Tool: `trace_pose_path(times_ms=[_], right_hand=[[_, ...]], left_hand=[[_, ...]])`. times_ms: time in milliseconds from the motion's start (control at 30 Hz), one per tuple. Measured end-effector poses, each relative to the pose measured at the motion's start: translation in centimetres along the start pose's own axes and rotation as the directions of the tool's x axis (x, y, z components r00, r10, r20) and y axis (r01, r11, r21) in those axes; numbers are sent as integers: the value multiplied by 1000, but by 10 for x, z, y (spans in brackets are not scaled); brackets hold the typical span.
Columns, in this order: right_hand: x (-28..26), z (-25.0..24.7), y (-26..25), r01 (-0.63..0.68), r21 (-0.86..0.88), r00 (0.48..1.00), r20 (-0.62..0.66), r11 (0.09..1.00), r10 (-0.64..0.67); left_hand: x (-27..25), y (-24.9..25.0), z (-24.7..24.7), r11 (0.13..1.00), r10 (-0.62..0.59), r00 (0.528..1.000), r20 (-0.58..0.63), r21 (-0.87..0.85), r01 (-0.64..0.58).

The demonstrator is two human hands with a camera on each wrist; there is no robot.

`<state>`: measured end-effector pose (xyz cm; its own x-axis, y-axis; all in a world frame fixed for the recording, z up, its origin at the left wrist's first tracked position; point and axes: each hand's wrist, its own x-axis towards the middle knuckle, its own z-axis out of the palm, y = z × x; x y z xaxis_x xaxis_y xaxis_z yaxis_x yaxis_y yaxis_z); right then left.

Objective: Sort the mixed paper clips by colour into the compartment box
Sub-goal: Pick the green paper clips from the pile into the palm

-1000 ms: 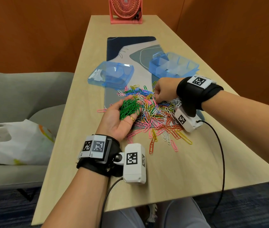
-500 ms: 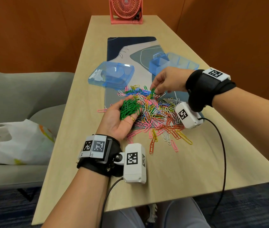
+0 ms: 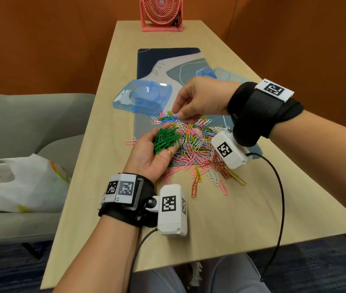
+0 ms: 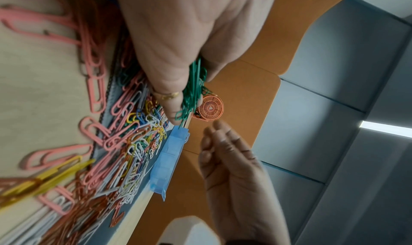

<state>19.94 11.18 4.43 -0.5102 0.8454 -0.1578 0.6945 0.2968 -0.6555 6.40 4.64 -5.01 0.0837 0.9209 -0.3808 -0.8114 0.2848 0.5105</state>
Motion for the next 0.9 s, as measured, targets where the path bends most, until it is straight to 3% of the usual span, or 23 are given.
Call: trace_pose_path(times_ms=[133, 300, 433, 533, 733, 900], right_hand=[[1, 2, 20, -97, -227, 995, -22, 969, 94], [-2, 22, 38, -136, -392, 987, 23, 910, 158], [-3, 17, 42, -169, -387, 979, 42, 906, 201], [-4, 14, 42, -151, -480, 973, 81, 864, 216], [-3, 15, 38, -92, -462, 995, 1, 882, 104], [-1, 16, 42, -105, -509, 989, 39, 854, 145]], left_hand=[[1, 2, -1, 1000, 10, 1000, -5, -11, -10], [1, 2, -1, 1000, 16, 1000, 2, -18, -16], [2, 2, -2, 1000, 23, 1000, 14, -11, -23], [2, 1, -2, 1000, 20, 999, 30, -13, -19], [3, 1, -3, 1000, 13, 999, 32, -8, -13], [3, 1, -3, 1000, 10, 999, 31, -16, -10]])
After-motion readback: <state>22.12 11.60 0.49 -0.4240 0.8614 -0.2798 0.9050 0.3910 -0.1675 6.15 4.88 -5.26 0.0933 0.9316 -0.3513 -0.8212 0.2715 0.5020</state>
